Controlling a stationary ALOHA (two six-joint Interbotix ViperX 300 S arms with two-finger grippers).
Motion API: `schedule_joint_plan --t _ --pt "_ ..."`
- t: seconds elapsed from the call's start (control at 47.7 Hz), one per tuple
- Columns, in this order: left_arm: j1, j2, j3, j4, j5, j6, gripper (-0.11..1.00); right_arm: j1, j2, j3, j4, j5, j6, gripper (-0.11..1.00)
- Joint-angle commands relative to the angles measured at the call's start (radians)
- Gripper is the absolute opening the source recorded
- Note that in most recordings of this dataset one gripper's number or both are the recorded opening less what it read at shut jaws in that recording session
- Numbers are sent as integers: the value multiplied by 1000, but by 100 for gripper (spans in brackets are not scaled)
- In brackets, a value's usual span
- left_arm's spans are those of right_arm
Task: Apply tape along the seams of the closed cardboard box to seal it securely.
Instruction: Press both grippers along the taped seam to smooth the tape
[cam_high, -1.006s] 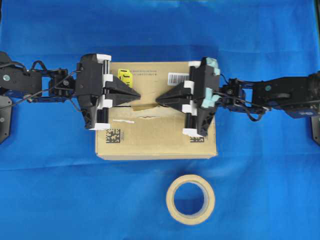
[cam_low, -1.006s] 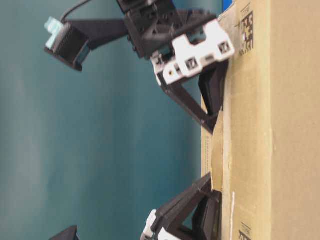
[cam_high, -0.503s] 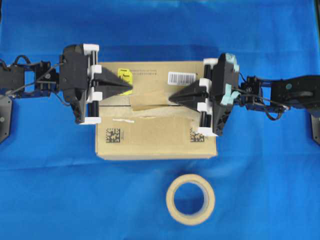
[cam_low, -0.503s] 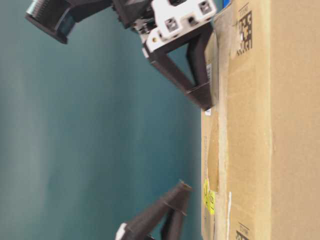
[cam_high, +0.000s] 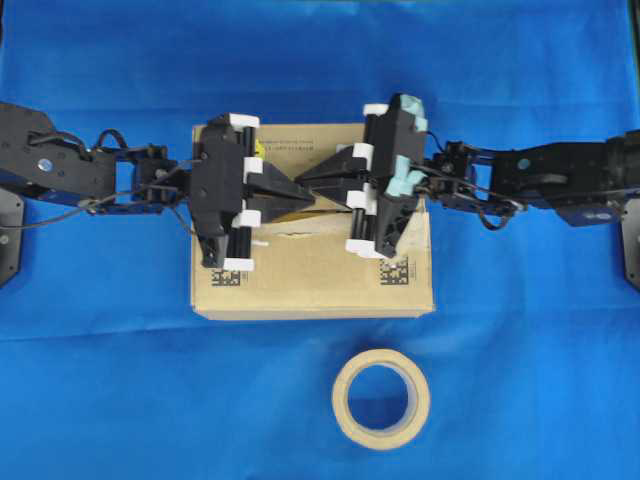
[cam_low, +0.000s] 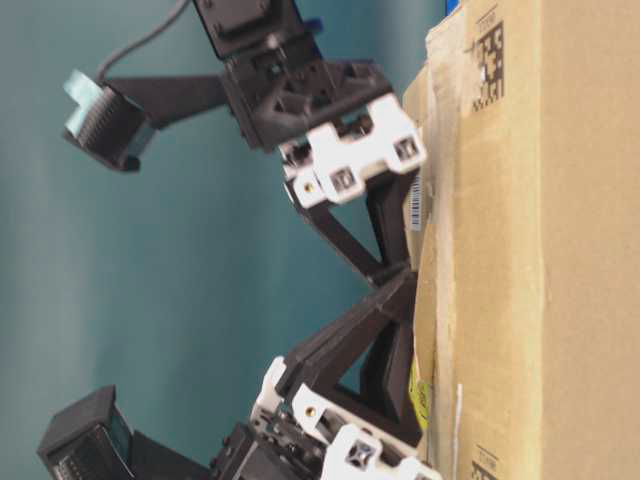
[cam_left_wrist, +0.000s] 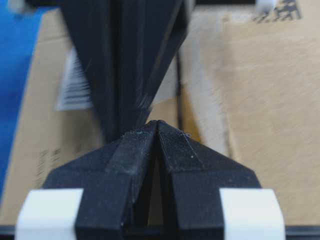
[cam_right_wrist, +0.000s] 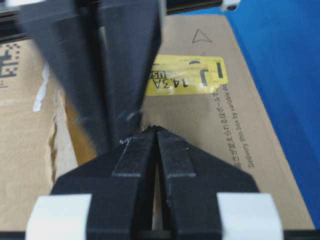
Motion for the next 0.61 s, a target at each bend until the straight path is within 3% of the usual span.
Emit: schedule_joint_plan --t 0.0,0.587 --pt "-18 -2 -29 2 -9 0 0 2 3 -41 -3 -3 -2 -1" --pt "-26 2 55 0 -17 -57 0 74 46 -21 20 -6 23 -1"
